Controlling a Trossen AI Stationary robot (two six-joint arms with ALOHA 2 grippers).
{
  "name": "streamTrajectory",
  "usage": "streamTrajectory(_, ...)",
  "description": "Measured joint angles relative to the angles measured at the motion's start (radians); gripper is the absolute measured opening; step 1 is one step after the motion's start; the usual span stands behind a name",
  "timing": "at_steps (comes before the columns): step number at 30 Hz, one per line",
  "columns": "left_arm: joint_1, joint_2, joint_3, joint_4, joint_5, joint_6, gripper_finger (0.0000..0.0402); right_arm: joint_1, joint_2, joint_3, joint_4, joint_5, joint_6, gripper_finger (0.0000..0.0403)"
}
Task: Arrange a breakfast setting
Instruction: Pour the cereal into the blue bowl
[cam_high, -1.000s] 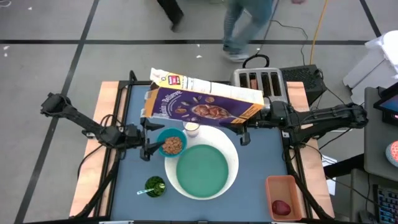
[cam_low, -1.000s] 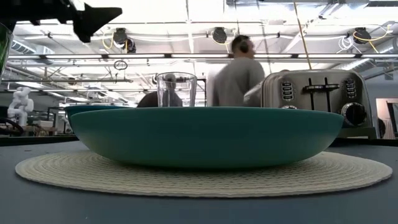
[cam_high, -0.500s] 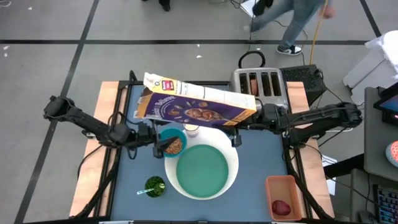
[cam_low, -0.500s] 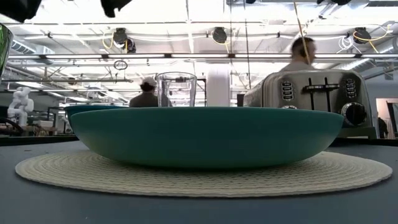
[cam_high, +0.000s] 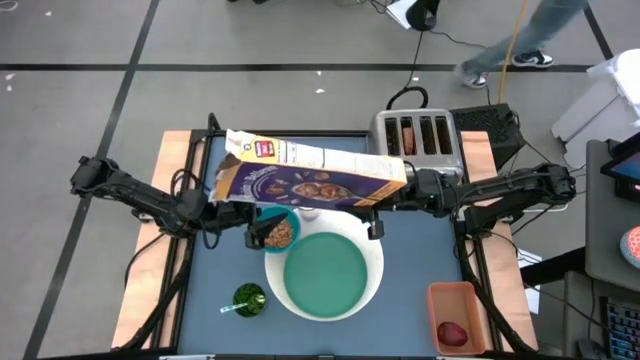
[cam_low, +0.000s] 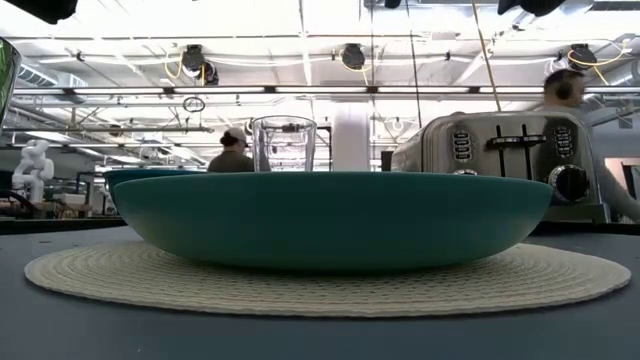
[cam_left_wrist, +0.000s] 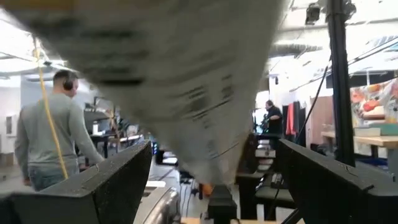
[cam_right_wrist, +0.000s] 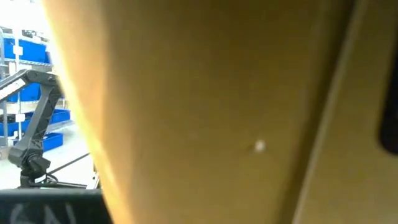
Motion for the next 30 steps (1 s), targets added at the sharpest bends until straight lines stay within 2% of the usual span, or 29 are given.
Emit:
streamTrajectory(22,0.002,0.001,0.000,0.107,-0.006,-0.044,0.0349,-0.001,0.028,0.001,-0.017,0.008,0.009,0.0162)
streamTrajectory(30,0.006,0.001,0.000,0.232,-0.009,0.087,0.0349,0.000,0.028,0.002,-0.028,0.004,0.011,0.0162)
